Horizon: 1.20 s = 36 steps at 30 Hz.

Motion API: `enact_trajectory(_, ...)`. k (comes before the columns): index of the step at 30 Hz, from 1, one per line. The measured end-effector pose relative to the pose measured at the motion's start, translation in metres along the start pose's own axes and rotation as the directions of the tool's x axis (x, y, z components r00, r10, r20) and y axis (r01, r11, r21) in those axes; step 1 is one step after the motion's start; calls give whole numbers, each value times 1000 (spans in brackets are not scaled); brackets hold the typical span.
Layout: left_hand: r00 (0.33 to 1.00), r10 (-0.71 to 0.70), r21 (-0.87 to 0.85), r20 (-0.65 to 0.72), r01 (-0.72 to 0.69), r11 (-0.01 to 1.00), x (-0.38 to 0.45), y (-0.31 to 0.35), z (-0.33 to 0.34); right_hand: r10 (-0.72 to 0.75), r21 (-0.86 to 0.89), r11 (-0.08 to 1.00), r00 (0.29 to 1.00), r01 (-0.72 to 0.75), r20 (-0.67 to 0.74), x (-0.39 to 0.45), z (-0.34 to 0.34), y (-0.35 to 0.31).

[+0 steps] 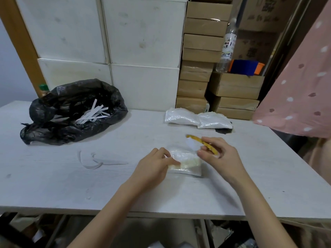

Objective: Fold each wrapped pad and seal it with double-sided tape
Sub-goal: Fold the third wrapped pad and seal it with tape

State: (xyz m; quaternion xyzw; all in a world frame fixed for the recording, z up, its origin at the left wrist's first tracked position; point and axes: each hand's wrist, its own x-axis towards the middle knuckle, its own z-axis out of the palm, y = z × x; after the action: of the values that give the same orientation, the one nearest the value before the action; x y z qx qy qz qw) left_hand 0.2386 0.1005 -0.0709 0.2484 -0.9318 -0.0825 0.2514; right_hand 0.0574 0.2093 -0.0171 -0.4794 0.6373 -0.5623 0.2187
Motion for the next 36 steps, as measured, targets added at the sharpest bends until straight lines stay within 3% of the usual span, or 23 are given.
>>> enact_trajectory(3, 987, -124, -111, 102, 135, 985, 0, 8, -8, 41, -54, 998, 999, -39, 34, 5, 27, 0)
enact_trajectory(5, 979, -190, -200, 79, 202, 959, 0, 14, -13, 57, -120, 991, 998, -53, 31, 6, 36, 5)
enact_trajectory(8, 928, -356, -482, 110, 363, 797, -5, 19, -16, 35, -196, 980, 998, -26, 42, 2, 44, 11)
enact_trajectory(10, 909, -398, -629, 126, 384, 676, -9, 17, -15, 29, -170, 985, 999, -23, 32, -1, 47, 11)
enact_trajectory(14, 915, -394, -806, 83, 295, 513, -14, 11, -13, 20, -199, 980, 1000, -16, 20, -3, 50, 13)
enact_trajectory(21, 863, -502, -860, -58, 212, 463, -11, 16, -12, 27, -190, 981, 1000, -29, -10, -2, 54, 13)
enact_trajectory(26, 821, -567, -901, -73, 189, 390, -8, 12, -10, 62, -284, 958, 993, -32, 98, -6, 55, 11)
enact_trajectory(33, 821, -570, -928, -1, 212, 307, -8, 15, -9, 120, -79, 990, 988, -113, 94, -2, 47, 13)
enact_trajectory(36, 821, -571, -922, 1, 222, 318, -7, 16, -9, 146, 7, 989, 984, -148, 97, -2, 46, 14)
